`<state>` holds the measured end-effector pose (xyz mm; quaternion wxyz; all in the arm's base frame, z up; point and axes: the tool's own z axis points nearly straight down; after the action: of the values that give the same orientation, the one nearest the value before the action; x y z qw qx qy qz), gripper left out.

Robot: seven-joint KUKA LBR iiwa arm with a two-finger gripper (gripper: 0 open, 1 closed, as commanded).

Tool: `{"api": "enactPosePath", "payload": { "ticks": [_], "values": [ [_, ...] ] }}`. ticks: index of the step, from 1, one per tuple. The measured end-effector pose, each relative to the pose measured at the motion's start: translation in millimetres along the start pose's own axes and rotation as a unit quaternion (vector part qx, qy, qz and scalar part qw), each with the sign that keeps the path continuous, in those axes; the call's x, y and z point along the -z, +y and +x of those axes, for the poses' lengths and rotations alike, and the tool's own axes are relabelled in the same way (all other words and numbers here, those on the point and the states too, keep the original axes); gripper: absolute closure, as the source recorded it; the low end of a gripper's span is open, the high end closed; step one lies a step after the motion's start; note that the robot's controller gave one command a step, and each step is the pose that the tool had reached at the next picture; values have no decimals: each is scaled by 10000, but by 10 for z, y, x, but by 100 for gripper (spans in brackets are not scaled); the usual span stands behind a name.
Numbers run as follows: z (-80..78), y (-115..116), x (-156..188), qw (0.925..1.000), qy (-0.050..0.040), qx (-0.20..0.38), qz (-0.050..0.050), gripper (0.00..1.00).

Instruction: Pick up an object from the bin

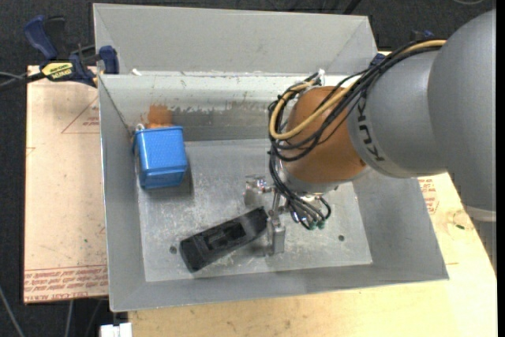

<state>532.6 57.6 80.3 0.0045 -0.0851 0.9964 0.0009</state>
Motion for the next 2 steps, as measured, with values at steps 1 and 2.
{"api": "enactPosePath", "payload": {
  "ticks": [1, 2],
  "values": [
    [58, 439, -101, 9977, -18, -684, -7, 100],
    [58, 439, -101, 9977, -18, -684, -7, 100]
  ]
}}
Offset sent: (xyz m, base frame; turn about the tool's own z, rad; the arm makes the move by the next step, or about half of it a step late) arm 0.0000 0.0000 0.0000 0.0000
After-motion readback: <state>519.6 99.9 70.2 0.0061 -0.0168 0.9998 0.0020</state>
